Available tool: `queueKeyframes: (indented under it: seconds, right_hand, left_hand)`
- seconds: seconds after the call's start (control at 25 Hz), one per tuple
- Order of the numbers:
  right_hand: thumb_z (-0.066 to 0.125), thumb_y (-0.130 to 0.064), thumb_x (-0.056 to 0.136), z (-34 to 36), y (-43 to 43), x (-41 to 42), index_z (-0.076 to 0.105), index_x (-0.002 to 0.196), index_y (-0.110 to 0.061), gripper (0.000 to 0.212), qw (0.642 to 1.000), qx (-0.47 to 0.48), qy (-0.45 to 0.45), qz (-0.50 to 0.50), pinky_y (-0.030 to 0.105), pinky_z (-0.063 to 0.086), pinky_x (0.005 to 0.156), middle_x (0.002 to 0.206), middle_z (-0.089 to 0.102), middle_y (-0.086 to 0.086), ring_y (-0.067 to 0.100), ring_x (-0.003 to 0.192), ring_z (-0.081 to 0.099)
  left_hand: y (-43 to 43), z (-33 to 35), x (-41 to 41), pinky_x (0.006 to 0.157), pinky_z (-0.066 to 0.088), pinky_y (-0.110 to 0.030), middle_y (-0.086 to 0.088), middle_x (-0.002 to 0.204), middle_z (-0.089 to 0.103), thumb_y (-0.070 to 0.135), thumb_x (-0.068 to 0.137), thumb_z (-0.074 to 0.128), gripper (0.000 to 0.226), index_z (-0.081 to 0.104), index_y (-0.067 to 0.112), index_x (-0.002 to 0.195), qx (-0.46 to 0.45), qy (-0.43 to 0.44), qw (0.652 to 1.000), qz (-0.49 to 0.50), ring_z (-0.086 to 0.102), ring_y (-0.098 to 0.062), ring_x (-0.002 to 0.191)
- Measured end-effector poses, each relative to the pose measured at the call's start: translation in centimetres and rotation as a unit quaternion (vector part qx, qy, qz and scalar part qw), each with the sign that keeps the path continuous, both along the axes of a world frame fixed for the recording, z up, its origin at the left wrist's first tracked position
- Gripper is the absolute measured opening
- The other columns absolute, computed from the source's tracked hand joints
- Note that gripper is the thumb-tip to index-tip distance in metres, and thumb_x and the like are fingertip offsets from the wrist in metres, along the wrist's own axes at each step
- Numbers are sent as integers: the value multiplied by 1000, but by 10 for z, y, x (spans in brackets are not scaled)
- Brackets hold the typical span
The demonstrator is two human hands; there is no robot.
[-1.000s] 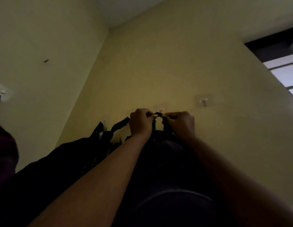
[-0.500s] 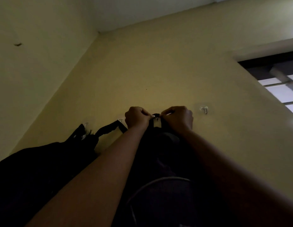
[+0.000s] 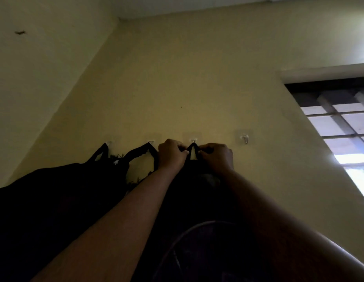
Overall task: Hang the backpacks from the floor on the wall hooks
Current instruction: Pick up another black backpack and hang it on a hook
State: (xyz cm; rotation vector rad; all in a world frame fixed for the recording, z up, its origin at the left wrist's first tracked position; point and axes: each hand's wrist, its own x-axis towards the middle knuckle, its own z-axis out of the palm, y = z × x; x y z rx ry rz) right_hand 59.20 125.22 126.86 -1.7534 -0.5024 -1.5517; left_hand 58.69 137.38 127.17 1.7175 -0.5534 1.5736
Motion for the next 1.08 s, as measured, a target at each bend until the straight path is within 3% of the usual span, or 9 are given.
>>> queueKeyframes:
  seconds: [0.16,0.24,0.32,0.4,0.48,0.6,0.8,0.92,1.08]
  right_hand:
    - [57,-29,89,-18,-9,-28,67,115,-14,32,998,9,68,18,28,44,98,118,69,7,22,114,61]
    - [55,-31,90,-32,-14,-43,67,116,-15,33,994,42,81,51,35,48,99,115,70,8,25,111,63]
    - [54,-33,91,-48,-17,-62,66,117,-16,33,991,66,87,71,32,50,92,112,70,5,21,105,64]
    - [53,-36,91,-65,-18,-82,65,118,-18,35,987,80,106,93,29,48,84,111,68,2,17,100,62]
    - [52,-41,90,-80,-22,-103,63,119,-17,39,974,114,134,141,35,48,94,116,66,2,19,104,60]
    - [50,-48,89,-114,-33,-151,59,122,-15,48,948,153,194,201,43,44,102,120,63,6,22,106,57]
    - [45,-42,94,-204,-56,-244,60,97,-28,20,909,191,252,273,32,45,88,102,63,-2,5,88,57]
    - [43,-44,93,-269,-79,-299,48,133,-20,47,884,224,302,278,35,33,105,140,49,7,22,129,46]
    - [45,-44,92,-331,-94,-349,43,138,-14,54,867,276,329,252,31,30,105,144,46,7,20,134,41]
  left_hand:
    - [3,-19,-30,84,47,-26,-12,116,69,24,89,56,30,68,5,110,4,32,997,-64,62,-25,108]
    - [1,-28,-47,75,43,-25,-12,106,70,32,92,51,33,69,9,107,-12,66,989,-130,63,-23,98]
    - [-3,-38,-64,64,39,-26,-9,89,64,42,92,47,39,69,10,96,-22,91,980,-174,59,-20,82]
    - [-7,-53,-83,59,38,-25,-7,92,63,45,91,46,43,67,10,106,-31,110,974,-196,58,-20,84]
    - [-10,-72,-103,65,43,-25,-7,112,64,45,91,45,45,60,15,121,-47,134,964,-226,59,-22,100]
    - [-13,-110,-140,92,43,-29,-5,134,55,44,92,44,47,53,18,130,-68,167,936,-302,51,-21,122]
    - [-29,-198,-212,103,30,-28,-3,146,42,48,94,34,55,39,18,140,-77,259,908,-319,38,-20,135]
    - [-46,-267,-266,109,28,-34,-5,148,39,51,93,31,59,36,17,142,-105,331,873,-343,37,-21,136]
    - [-65,-327,-322,112,24,-39,-4,152,35,54,92,30,62,31,20,144,-128,406,823,-376,34,-22,139]
